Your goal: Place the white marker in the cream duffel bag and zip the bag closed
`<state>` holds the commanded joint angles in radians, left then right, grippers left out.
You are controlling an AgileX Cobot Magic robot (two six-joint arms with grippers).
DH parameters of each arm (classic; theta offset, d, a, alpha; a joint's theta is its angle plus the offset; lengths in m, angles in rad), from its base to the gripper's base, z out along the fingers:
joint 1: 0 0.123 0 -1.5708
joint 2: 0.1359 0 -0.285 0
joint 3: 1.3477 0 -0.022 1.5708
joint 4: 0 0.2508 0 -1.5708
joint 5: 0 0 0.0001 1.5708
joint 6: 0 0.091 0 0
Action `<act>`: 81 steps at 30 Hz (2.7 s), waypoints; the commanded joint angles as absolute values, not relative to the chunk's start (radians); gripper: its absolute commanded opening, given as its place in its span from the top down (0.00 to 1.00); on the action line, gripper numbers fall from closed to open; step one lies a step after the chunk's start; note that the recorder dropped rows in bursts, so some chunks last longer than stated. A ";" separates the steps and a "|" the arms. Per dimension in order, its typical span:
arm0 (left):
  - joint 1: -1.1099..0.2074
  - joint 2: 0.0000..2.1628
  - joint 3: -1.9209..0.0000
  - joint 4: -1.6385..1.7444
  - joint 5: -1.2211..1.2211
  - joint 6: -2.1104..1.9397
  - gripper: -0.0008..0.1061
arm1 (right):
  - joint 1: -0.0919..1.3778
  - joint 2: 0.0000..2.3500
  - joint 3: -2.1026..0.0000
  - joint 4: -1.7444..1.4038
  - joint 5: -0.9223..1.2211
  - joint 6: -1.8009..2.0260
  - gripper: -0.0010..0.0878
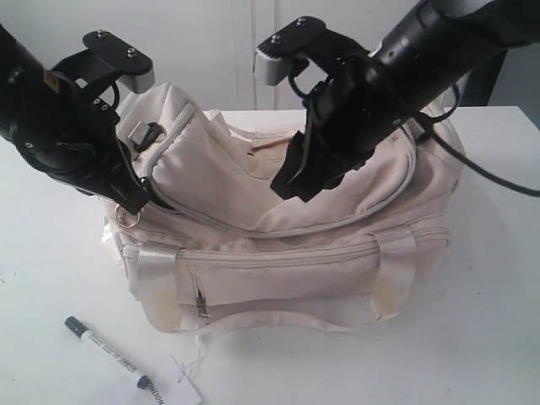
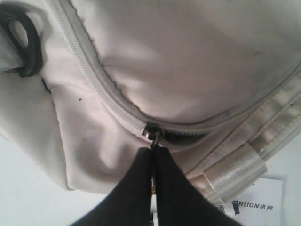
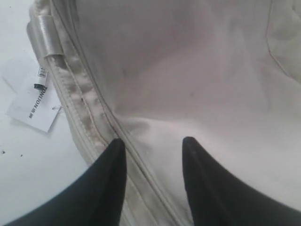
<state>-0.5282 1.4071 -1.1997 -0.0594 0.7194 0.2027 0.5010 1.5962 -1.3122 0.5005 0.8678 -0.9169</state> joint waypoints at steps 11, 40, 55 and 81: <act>-0.528 1.407 -1.200 -0.111 0.689 0.213 0.99 | 0.621 1.596 -1.217 0.504 0.657 -0.985 0.49; -0.528 1.407 -1.200 -0.134 0.670 0.213 0.99 | 0.749 1.681 -1.093 0.551 0.337 -0.987 0.43; -0.528 1.407 -1.200 0.017 0.621 0.243 0.99 | 0.749 1.608 -1.093 0.542 0.355 -0.991 0.99; -0.528 1.408 -1.200 0.131 0.470 0.311 0.99 | 0.749 1.580 -1.093 0.499 0.377 -1.003 0.99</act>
<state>-0.5282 1.4079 -1.1997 0.1308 0.4705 0.3105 0.7493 1.5800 -1.0926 0.4990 0.3773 -1.0027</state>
